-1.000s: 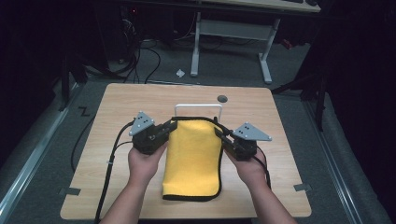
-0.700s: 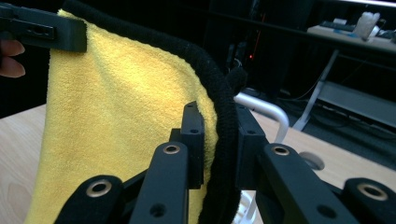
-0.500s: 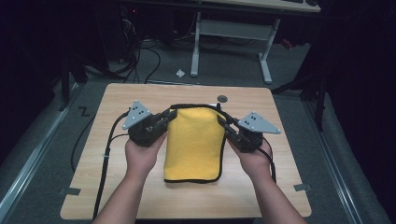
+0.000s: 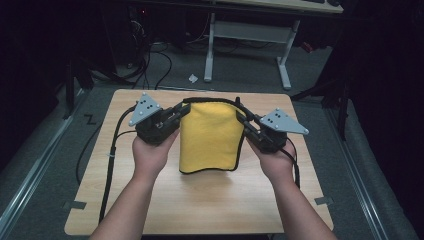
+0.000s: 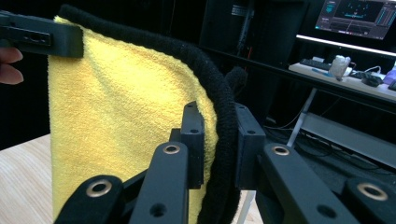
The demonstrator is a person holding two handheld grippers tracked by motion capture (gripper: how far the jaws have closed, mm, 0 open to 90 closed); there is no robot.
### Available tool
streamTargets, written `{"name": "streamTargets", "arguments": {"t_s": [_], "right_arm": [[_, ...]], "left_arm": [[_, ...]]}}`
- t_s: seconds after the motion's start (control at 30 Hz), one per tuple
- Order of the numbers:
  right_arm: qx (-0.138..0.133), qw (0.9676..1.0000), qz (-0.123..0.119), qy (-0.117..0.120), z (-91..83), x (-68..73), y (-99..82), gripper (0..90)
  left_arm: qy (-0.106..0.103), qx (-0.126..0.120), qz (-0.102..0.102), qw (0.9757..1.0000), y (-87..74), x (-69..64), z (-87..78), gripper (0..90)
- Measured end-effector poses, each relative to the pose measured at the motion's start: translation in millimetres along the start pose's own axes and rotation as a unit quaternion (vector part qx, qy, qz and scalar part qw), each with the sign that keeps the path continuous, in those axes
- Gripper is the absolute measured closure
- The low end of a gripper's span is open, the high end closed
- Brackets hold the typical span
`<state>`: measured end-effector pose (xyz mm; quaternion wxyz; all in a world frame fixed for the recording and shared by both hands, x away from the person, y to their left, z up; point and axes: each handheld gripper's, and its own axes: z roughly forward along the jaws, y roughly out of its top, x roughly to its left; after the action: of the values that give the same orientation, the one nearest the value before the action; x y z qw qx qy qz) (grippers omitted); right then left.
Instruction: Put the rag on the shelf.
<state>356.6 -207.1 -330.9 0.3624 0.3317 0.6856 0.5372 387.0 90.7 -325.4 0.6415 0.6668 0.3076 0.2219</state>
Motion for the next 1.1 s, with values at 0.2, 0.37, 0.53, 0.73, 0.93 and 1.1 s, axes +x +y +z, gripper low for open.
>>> {"name": "streamTargets", "arguments": {"t_s": [0.2, 0.37, 0.53, 0.73, 0.93, 1.1], "right_arm": [[-0.004, 1.0, -0.003, -0.003, 0.5, -2.2, 2.4, 78.4], [-0.007, 1.0, -0.002, -0.004, 8.0, -6.2, 3.9, 78.4], [0.006, 0.9998, 0.016, -0.006, 26.7, -17.2, 3.6, 78.4], [0.011, 0.9992, 0.035, -0.015, 46.2, -34.5, 3.1, 78.4], [0.01, 0.9988, 0.039, -0.026, 57.6, -51.9, 9.4, 78.5], [0.001, 0.9989, 0.038, -0.027, 63.0, -59.2, 21.7, 78.5]], "left_arm": [[0.003, -0.001, 0.009, 1.0, 2.6, -0.2, 2.4, 83.0], [0.009, 0.003, 0.013, 0.9999, 9.2, 7.7, 11.5, 83.0], [0.012, 0.014, 0.012, 0.9998, 12.2, 21.5, 28.4, 83.2], [0.014, 0.019, 0.013, 0.9996, 11.6, 31.8, 49.0, 83.1], [0.013, 0.018, 0.006, 0.9997, 15.6, 35.9, 63.4, 83.0], [0.027, 0.024, 0.007, 0.9993, 20.2, 44.8, 74.7, 82.7]]}}
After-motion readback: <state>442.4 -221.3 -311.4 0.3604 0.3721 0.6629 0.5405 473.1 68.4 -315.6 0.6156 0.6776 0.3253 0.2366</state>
